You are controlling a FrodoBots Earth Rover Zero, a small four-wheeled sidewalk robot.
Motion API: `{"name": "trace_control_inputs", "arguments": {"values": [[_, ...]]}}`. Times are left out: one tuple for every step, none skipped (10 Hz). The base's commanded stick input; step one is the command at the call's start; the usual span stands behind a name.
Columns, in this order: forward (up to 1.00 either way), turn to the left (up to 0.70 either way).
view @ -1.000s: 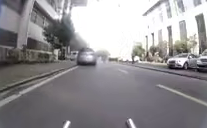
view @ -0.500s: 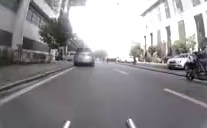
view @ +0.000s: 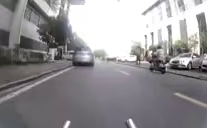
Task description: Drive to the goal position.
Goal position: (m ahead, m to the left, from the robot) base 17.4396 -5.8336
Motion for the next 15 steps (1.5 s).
{"name": "trace_control_inputs", "arguments": {"values": [[0.7,0.0],[0.7,0.0],[0.7,0.0],[0.7,0.0],[0.7,0.0],[0.7,0.0],[0.7,0.0],[0.7,-0.04],[0.7,-0.14],[0.7,-0.14],[0.7,-0.14],[0.7,-0.14],[0.7,-0.14],[0.7,-0.14],[0.7,-0.14]]}}
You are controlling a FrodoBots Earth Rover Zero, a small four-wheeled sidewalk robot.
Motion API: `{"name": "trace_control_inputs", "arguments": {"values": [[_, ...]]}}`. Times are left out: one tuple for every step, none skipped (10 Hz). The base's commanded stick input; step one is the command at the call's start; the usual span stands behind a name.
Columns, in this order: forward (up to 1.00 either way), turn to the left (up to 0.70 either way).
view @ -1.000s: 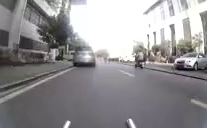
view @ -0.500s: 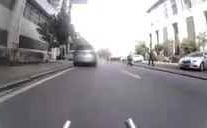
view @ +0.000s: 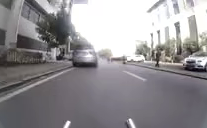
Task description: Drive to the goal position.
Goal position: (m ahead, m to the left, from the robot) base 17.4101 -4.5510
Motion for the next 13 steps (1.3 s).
{"name": "trace_control_inputs", "arguments": {"values": [[0.7,-0.14],[0.7,-0.14],[0.7,-0.14],[0.7,-0.14],[0.7,-0.14],[0.7,-0.14],[0.7,-0.14],[0.7,-0.14],[0.7,-0.14],[0.7,-0.14],[0.7,-0.14],[0.7,-0.14],[0.7,-0.14]]}}
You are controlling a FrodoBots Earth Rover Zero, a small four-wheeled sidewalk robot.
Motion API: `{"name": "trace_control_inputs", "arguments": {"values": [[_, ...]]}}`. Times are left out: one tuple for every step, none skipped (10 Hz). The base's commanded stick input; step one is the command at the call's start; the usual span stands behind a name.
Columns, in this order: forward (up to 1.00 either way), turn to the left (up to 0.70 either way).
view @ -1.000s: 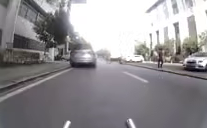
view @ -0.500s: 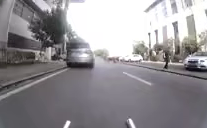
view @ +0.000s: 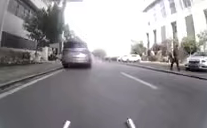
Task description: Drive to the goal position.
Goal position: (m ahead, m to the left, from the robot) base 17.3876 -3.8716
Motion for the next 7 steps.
{"name": "trace_control_inputs", "arguments": {"values": [[0.7,-0.14],[0.7,-0.14],[0.7,-0.13],[0.7,-0.05],[0.7,0.0],[0.7,0.0],[0.7,0.0]]}}
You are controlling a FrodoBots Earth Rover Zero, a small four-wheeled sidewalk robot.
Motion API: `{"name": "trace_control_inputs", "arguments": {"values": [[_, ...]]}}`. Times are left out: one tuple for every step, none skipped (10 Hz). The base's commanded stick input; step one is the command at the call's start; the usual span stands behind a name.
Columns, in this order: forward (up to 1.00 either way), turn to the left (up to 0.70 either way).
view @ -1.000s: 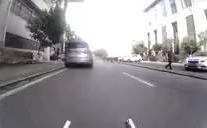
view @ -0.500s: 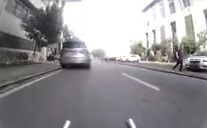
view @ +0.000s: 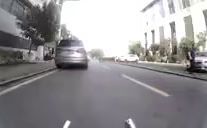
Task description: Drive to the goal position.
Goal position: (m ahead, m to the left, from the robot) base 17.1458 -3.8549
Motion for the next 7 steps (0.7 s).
{"name": "trace_control_inputs", "arguments": {"values": [[0.7,0.0],[0.7,0.0],[0.7,-0.06],[0.7,-0.14],[0.7,-0.14],[0.7,-0.14],[0.7,-0.14]]}}
